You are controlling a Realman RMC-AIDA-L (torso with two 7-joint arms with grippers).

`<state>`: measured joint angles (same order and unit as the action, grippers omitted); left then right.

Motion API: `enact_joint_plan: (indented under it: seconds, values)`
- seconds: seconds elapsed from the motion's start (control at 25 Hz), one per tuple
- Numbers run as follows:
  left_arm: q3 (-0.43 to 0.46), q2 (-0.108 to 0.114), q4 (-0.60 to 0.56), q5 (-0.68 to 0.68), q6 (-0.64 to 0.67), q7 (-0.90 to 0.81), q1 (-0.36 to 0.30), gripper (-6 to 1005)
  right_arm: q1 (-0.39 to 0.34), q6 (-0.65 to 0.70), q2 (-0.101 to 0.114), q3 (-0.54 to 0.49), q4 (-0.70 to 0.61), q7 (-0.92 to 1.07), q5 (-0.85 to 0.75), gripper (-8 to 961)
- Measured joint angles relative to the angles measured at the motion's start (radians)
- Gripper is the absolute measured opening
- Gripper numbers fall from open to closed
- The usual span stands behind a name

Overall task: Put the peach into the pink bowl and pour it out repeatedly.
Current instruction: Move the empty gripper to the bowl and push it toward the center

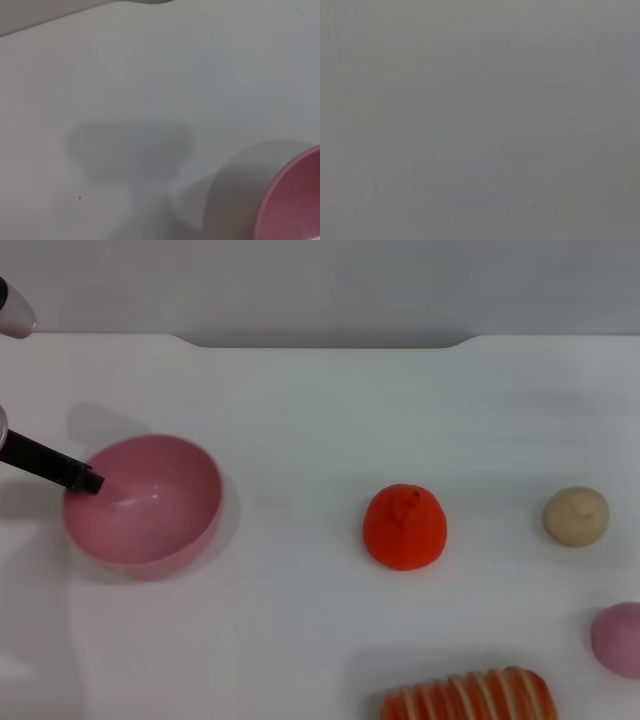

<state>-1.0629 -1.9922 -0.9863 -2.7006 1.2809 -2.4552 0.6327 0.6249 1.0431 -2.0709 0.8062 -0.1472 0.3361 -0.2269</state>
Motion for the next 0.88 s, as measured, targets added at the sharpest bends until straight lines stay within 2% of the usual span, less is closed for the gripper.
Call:
enact_joint_plan:
  seconds: [0.28, 0.44, 0.56, 0.68, 0.88]
  values:
    - [-0.017, 0.003, -0.002, -0.008, -0.002, 0.011, -0.002, 275, 0.005, 0.000, 0.000, 0.000, -0.006, 0.026, 0.001, 649]
    - [-0.029, 0.001, -0.009, -0.010, -0.016, 0.021, -0.002, 176, -0.028, 0.000, 0.003, 0.045, -0.092, 0.243, -0.092, 649]
    - [-0.029, -0.002, -0.024, -0.011, -0.018, 0.030, -0.001, 93, -0.092, 0.016, 0.019, 0.092, -0.253, 0.582, -0.286, 649]
    - [-0.028, -0.004, -0.029, -0.012, -0.030, 0.031, 0.003, 65, -0.134, 0.101, 0.050, 0.106, -0.419, 0.907, -0.537, 649]
    - [-0.022, -0.007, -0.030, -0.012, -0.060, 0.042, 0.012, 64, -0.124, 0.326, 0.085, 0.025, -0.716, 1.338, -1.024, 650]
